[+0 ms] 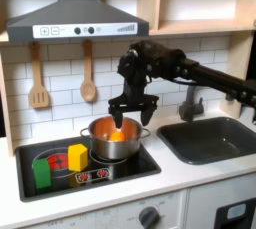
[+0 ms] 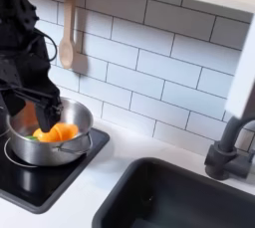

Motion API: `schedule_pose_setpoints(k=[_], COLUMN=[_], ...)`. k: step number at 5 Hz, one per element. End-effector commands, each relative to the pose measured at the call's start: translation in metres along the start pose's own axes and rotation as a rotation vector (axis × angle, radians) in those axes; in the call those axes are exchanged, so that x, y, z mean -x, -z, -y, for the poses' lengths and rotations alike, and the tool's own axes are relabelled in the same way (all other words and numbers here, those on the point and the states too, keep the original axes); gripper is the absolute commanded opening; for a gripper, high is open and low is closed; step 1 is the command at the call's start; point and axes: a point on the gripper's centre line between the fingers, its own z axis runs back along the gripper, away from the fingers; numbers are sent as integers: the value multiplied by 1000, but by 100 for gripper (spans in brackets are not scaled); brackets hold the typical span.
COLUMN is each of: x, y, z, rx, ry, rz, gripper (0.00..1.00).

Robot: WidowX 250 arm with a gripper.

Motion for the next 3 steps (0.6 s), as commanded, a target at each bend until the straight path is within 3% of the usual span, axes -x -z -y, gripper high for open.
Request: schedule_pose_setpoints(k=[1,3], x=[-15,-18], y=[24,42], z=[-17,-21], rx=[-2,-26], ry=[23,47], rz=[-21,-33], gripper=[100,100])
